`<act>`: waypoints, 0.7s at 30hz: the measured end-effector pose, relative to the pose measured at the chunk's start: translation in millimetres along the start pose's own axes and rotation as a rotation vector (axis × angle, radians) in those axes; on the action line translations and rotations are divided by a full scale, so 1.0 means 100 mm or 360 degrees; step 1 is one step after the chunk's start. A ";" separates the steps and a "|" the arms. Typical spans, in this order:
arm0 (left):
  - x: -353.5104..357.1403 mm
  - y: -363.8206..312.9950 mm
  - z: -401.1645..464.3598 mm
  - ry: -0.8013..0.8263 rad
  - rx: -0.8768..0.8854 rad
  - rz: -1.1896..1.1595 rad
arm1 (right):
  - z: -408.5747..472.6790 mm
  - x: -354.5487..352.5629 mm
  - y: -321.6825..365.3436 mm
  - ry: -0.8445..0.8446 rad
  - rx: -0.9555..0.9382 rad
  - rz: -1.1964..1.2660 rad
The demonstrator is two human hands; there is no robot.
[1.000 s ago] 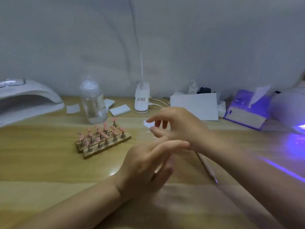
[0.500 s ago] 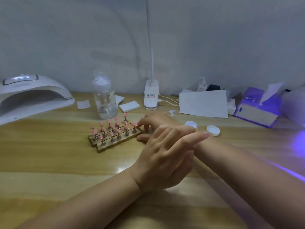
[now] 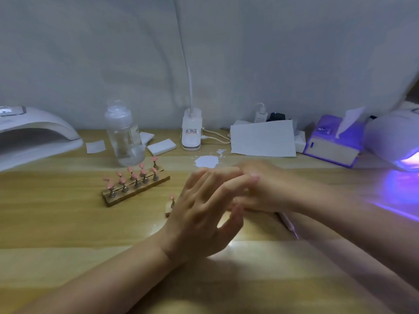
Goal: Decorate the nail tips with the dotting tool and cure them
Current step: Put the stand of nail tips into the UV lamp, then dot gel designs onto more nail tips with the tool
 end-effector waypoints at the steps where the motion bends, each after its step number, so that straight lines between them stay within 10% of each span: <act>1: 0.00 0.01 0.00 -0.0012 -0.0020 0.0017 | -0.06 -0.02 -0.04 -0.0089 -0.0043 -0.0080; 12: 0.18 0.39 -0.06 0.0487 -0.0638 -0.0268 | -0.75 -0.22 -0.73 -0.0394 0.0245 0.0225; 21: 0.31 0.65 -0.18 0.0868 -0.0994 -0.0360 | -0.72 0.19 -1.05 0.0006 0.0674 0.0317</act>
Point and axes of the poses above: each hand's wrist, its own z-axis towards the middle knuckle, its own x-axis out of the palm, y = z × x, the point moved 7 cm from there along z, towards the middle knuckle, and after that the axes turned 8 degrees about y, right-handed, at the moved point
